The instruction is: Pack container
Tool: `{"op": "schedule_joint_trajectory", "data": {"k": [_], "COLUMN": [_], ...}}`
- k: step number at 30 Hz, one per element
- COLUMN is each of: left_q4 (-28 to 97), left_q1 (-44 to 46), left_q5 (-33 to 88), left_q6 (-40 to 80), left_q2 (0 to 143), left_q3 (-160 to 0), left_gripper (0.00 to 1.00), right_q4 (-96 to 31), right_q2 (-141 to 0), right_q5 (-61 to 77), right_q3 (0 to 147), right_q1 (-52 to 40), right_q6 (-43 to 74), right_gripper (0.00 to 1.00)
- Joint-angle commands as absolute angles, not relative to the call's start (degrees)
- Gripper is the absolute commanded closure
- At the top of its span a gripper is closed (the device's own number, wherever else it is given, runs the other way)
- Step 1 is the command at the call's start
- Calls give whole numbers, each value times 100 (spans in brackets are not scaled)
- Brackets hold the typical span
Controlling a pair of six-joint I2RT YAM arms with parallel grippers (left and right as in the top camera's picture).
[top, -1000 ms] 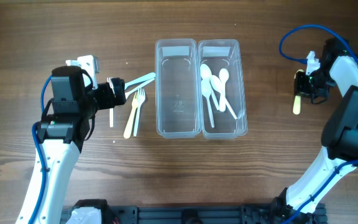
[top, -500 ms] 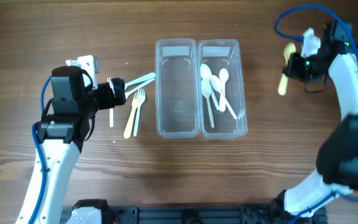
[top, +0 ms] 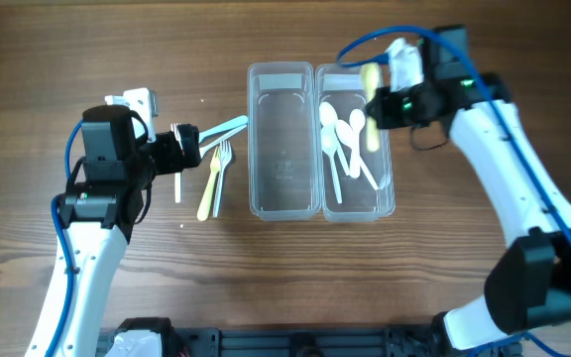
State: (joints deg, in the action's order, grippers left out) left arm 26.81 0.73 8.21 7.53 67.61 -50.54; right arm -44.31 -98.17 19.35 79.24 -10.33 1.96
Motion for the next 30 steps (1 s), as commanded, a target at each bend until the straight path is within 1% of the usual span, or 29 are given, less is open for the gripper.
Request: {"op": "schedule_joint_trajectory", "data": {"k": [1,4,6,7,9,12,13,19,21,22,24,30], "left_q4": [2665,2665,2665,2665,2668,2668,2668,2661,2659,2655,2694,2902], "left_q1": [47,47,47,47,47,47,47,47,47,47,47,47], "left_q5": [786,786,786,786,786,786,786,788,788,790,843,2069], "left_q6": [620,620,620,620,620,620,620,624,622,626,685,685], "left_q2": [6775,6775,6775,6775,6775,6772,6775,6775,6775,6775,6775,6777], "left_q3": [-5177,-5177,-5177,-5177,-5177,-5177,-5177,-5177,-5177,-5177,-5177,-5177], "left_gripper": [0,0,0,0,0,0,0,0,0,0,0,0], "right_q4": [-4187,-3972,-3876,-3839,-3732,-3420,-3339,-3430,-3489,-3527,-3605,-3656], "right_q2": [-9918,-9909,-9845,-9800,-9706,-9452,-9384,-9419,-9419,-9419,-9419,-9419], "right_q5": [1667,1396,1396,1396,1396,1391,1396,1509,1697,1734,1763,1763], "right_q3": [7669,7649,7684,7723,7811,7878,7878,7872,7863,7863,7863,7863], "right_q1": [-1433,-1498,-1452,-1387,-1214,-517,-115,1511,1855,1959,2117,2130], "right_q6": [322,320,353,357,366,604,738,1538,1542,1549,1546,1542], "right_gripper": [80,65,58,52,45,34,28,11,3,1,0,0]}}
